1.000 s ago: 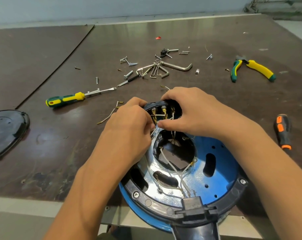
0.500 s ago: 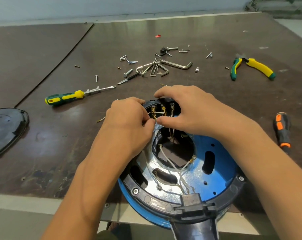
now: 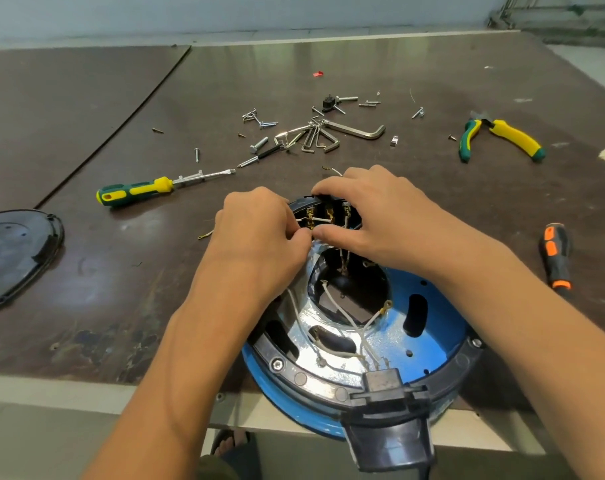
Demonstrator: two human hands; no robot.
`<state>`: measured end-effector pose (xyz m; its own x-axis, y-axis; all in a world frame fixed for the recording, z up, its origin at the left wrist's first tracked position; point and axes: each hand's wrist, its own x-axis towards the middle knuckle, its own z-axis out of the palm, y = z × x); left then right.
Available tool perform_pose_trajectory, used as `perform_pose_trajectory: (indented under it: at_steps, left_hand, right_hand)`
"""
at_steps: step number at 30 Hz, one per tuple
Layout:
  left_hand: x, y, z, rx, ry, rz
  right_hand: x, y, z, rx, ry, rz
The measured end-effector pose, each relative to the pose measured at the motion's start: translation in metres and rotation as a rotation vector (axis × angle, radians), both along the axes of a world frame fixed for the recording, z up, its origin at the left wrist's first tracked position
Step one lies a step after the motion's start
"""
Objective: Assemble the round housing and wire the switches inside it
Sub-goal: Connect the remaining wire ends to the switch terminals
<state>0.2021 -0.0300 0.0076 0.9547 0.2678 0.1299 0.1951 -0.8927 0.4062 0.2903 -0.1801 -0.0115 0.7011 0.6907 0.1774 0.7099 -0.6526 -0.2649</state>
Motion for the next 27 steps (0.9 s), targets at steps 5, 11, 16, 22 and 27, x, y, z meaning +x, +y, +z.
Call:
perform_pose_trajectory:
  at_steps: [5,11,16,22,27]
  left_hand:
    - [-0.002,0.001,0.0,-0.038,-0.051,0.002]
    - [-0.003,0.002,0.0,-0.024,-0.058,-0.012]
    - [-0.005,0.002,0.0,-0.023,-0.042,-0.043]
    - [-0.005,0.004,0.001,-0.01,-0.044,-0.06]
    - [-0.002,0.006,-0.003,0.004,-0.065,-0.063]
  right_hand:
    - [0.001,0.001,-0.002,-0.007,0.004,0.028]
    - [0.001,0.003,-0.003,0.01,-0.014,0.006]
    - [-0.001,0.007,-0.002,-0.021,-0.032,0.006]
    - [-0.005,0.013,0.002,-0.061,-0.04,-0.008]
    - [-0.007,0.015,0.004,-0.064,-0.037,-0.019]
